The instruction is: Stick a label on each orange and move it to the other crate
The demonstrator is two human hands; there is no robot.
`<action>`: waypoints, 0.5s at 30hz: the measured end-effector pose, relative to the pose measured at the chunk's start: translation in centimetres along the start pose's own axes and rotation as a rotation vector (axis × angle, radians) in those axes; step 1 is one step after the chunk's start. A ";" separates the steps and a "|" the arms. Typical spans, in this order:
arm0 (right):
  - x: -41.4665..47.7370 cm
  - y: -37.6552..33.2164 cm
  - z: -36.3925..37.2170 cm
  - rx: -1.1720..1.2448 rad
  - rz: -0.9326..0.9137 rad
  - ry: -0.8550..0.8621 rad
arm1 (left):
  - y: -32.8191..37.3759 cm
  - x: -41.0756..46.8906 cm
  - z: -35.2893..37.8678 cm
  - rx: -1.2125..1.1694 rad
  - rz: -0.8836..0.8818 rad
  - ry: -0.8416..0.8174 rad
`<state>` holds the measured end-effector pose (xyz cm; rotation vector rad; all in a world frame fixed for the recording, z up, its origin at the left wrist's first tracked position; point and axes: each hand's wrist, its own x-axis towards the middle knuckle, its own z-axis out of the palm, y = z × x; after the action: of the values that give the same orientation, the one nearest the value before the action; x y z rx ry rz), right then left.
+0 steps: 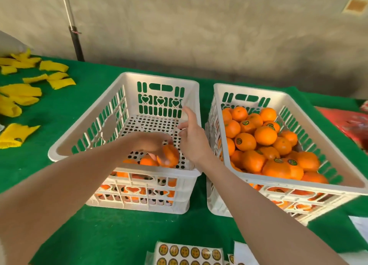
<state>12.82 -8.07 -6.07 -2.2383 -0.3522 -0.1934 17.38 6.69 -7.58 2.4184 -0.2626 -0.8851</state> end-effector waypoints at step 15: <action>-7.8 -2.0 -7.1 0.352 -0.190 0.102 | 6.3 -11.1 4.0 -1.135 0.400 0.101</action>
<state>4.68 -13.80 -2.13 -1.8412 -0.5029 -0.3193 6.39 3.64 -0.66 1.2825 -0.1316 -0.4963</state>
